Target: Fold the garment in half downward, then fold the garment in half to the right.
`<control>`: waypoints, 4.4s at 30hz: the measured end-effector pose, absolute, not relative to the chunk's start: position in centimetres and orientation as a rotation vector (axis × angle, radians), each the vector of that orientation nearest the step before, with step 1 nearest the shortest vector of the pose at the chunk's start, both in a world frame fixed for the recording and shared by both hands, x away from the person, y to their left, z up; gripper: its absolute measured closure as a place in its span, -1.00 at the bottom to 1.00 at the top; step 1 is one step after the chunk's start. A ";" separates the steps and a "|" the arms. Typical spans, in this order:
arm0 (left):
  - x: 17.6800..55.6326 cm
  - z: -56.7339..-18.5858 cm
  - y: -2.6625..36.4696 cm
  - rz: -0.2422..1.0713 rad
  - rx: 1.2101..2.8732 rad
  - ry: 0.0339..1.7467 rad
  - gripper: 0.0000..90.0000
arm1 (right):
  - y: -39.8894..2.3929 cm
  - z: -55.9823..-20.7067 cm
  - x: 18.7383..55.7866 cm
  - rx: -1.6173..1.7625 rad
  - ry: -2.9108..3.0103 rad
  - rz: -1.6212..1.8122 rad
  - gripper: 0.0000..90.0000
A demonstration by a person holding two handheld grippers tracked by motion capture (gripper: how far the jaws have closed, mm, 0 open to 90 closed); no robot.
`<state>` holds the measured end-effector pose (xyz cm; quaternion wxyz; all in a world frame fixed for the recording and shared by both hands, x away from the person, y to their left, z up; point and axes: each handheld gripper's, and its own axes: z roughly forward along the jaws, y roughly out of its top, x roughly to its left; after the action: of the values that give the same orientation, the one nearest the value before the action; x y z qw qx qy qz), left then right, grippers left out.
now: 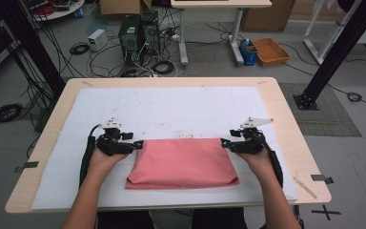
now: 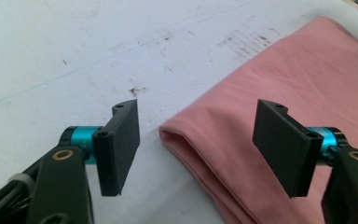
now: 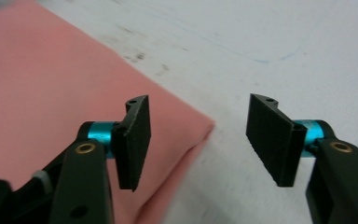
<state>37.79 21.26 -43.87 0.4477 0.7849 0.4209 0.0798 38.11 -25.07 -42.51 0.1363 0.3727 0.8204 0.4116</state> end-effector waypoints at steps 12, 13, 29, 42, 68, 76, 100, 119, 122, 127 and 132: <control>38.1 -45.0 19.8 0.187 2.001 1.012 0.83 | -24.7 -44.1 39.5 1.138 2.501 1.122 0.97; 38.1 -44.9 19.8 0.189 1.990 1.012 0.84 | -24.9 -44.0 39.5 1.137 2.489 1.125 0.98; 41.1 -44.5 18.6 0.222 1.935 1.019 0.85 | -26.5 -42.6 42.4 1.175 2.389 1.063 0.98; 36.2 -40.3 20.9 0.361 1.782 0.982 -0.33 | -26.5 -41.0 38.6 1.101 2.269 1.267 -0.42; 28.9 -40.1 21.0 0.417 1.875 1.026 -0.50 | -25.9 -37.1 37.0 0.940 2.276 1.439 -0.53; 28.0 -41.5 20.8 0.378 1.862 1.084 -0.50 | -23.6 -35.6 38.7 0.870 2.354 1.437 -0.53; 26.4 -45.3 16.3 0.364 1.865 1.258 0.47 | -5.2 -37.6 44.5 0.585 2.725 1.153 -0.52; 26.3 -45.3 16.1 0.319 1.887 1.176 0.83 | 2.0 -42.6 45.1 0.430 2.911 0.860 0.89; 26.1 -44.9 16.4 0.319 1.875 1.154 0.84 | 2.3 -42.3 44.8 0.426 2.922 0.872 0.93; 25.7 -43.6 16.9 0.339 1.854 1.111 0.84 | 1.3 -40.2 44.8 0.414 2.871 1.020 0.94; 25.6 -41.5 16.3 0.348 1.861 1.037 0.84 | -0.8 -37.8 44.6 0.427 2.837 1.131 0.94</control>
<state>25.61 16.34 -41.52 0.4719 0.7601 0.4237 0.1420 44.59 -0.78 -37.83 0.0288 0.1384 0.9196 0.3667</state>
